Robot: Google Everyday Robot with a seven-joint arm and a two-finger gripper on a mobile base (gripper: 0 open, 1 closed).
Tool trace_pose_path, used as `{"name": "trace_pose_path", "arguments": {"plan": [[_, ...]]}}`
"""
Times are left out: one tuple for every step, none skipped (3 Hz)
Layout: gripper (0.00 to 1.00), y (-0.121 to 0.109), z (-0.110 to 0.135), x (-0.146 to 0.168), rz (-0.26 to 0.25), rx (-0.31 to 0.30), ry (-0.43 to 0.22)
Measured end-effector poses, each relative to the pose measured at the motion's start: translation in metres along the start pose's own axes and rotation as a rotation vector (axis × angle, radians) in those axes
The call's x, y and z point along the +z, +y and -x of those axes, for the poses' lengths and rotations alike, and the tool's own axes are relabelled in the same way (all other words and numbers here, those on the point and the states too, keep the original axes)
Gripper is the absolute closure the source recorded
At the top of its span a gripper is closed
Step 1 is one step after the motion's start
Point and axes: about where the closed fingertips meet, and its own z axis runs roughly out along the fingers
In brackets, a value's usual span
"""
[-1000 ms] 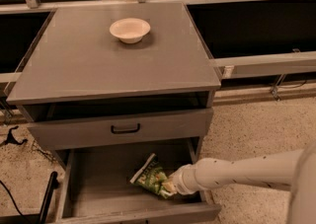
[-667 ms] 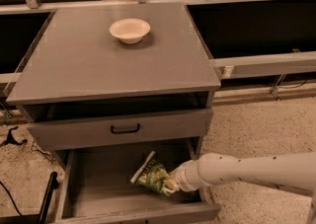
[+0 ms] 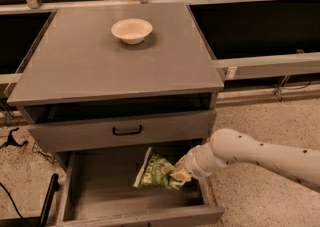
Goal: Pick green jalapeno chip bag from middle drawer and place on counter
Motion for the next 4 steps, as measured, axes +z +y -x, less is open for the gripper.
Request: {"name": "trace_pose_path", "arguments": {"plan": [[1.00, -0.008, 0.022, -0.047, 0.040, -0.098, -0.015], [1.00, 0.006, 0.017, -0.052, 0.110, -0.125, 0.011], [1.00, 0.006, 0.021, -0.055, 0.110, -0.135, 0.013], [1.00, 0.007, 0.030, -0.062, 0.108, -0.160, 0.016]]}}
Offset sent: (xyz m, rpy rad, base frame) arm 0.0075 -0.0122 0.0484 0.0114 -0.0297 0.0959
